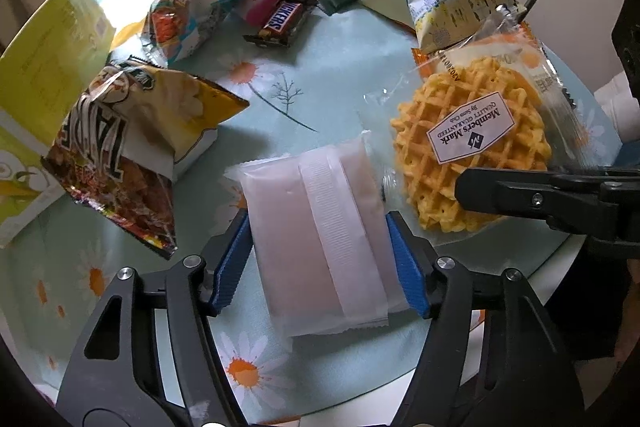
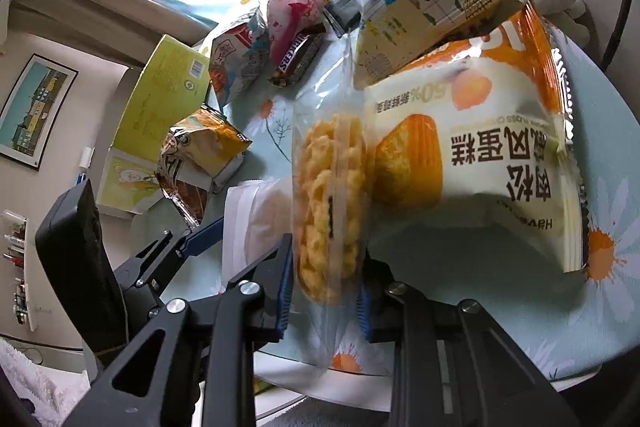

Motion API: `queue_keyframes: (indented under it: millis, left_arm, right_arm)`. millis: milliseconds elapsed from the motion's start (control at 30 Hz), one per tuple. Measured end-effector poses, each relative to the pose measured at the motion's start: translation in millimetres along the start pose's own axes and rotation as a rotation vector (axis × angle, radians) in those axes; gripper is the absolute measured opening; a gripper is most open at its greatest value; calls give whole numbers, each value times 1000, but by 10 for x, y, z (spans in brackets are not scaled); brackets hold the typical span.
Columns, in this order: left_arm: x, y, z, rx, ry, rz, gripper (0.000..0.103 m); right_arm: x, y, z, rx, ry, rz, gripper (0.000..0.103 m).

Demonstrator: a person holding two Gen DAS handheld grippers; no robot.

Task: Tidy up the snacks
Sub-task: 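Carry both packets over the yellow box and release them inside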

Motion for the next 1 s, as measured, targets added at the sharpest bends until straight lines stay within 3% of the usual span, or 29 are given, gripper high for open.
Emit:
queue_keyframes:
  millis: [367, 600, 800, 1000]
  left_arm:
    - [-119, -53, -358, 46, 39, -68, 62]
    - [-157, -271, -852, 141, 59, -109, 62]
    - [-363, -533, -1307, 239, 61, -181, 62]
    - [-855, -811, -1691, 324, 35, -249, 62]
  right_arm:
    - [-140, -70, -104, 18, -23, -44, 23]
    - [-322, -264, -410, 66, -23, -100, 23]
    - [-668, -617, -650, 122, -40, -198, 23]
    - [-1233, -1004, -659, 159, -70, -307, 23]
Point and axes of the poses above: each gripper's, at about its wrist camera, not at the fingertips, and z roughly the way its jaws point, x to its right, y to its underside, the point moved 2 cm from there along z, roughly the way its jaws point, and after that the axes turned 13 degrees about -z, right-handed, at the moved point
